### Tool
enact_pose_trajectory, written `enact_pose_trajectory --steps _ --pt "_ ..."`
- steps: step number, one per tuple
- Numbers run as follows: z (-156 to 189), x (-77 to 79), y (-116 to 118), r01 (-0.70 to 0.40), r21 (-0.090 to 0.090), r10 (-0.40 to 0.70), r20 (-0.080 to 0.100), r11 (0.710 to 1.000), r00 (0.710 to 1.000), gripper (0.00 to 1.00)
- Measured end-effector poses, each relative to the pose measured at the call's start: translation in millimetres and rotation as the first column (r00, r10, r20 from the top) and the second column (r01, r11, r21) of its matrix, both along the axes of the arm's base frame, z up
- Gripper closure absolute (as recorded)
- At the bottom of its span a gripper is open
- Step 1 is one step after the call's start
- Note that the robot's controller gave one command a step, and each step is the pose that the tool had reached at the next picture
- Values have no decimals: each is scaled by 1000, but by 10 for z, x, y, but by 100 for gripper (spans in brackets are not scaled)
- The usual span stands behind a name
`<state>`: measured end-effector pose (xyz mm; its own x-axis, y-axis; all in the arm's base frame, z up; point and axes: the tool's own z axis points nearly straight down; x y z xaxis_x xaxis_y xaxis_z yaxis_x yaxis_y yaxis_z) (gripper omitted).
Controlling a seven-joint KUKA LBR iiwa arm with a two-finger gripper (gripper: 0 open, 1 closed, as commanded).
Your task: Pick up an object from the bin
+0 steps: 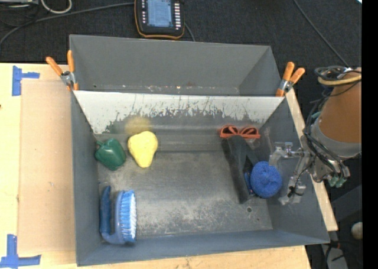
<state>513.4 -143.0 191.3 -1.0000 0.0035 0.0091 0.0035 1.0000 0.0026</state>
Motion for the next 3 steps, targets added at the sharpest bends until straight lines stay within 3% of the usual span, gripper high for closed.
enact_pose_trajectory --steps 1,2,3 --pt "45 18 11 -6 -2 6 7 1000 1000 0" --pt "-975 619 -115 -208 0 208 8 978 978 0" --pt "-1164 758 -165 -43 -1 43 6 999 999 0"
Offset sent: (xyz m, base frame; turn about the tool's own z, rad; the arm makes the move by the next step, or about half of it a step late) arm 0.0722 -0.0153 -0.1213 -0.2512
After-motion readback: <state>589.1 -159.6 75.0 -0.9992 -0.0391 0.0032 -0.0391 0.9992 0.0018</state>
